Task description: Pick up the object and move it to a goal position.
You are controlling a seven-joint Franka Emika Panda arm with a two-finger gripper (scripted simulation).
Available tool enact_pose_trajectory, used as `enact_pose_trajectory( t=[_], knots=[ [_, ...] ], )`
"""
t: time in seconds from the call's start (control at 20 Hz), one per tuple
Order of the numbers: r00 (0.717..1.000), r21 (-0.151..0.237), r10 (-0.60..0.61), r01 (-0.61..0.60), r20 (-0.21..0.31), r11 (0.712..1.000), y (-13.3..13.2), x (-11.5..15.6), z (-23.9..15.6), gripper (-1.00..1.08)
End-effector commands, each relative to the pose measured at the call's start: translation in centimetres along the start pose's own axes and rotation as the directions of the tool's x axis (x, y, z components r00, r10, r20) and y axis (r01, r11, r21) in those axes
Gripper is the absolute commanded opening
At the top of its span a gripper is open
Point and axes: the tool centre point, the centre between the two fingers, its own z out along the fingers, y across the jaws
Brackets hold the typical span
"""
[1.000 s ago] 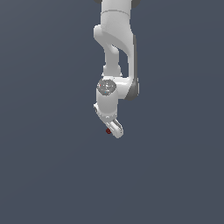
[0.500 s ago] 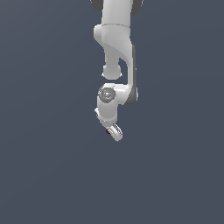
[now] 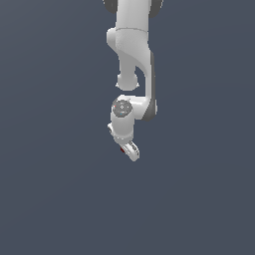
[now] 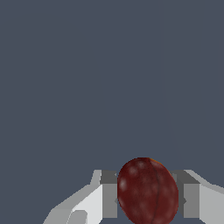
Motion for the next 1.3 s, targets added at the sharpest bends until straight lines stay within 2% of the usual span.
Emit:
enact_pose_trajectory(
  t=[0.0, 0.3, 0.6, 0.9, 1.25],
  knots=[
    [1.000, -0.001, 0.001, -0.001, 0.000, 1.000, 0.0, 0.0, 0.0, -1.00],
    [1.000, -0.001, 0.001, -0.001, 0.000, 1.000, 0.1, -0.2, -0.5, -1.00],
    [1.000, 0.000, 0.001, -0.001, 0.000, 1.000, 0.3, -0.9, -2.7, -1.00],
    [1.000, 0.000, 0.001, -0.001, 0.001, 1.000, 0.7, -2.2, -6.5, -1.00],
    [1.000, 0.000, 0.002, -0.002, 0.001, 1.000, 1.4, -4.3, -12.8, -1.00]
  ],
)
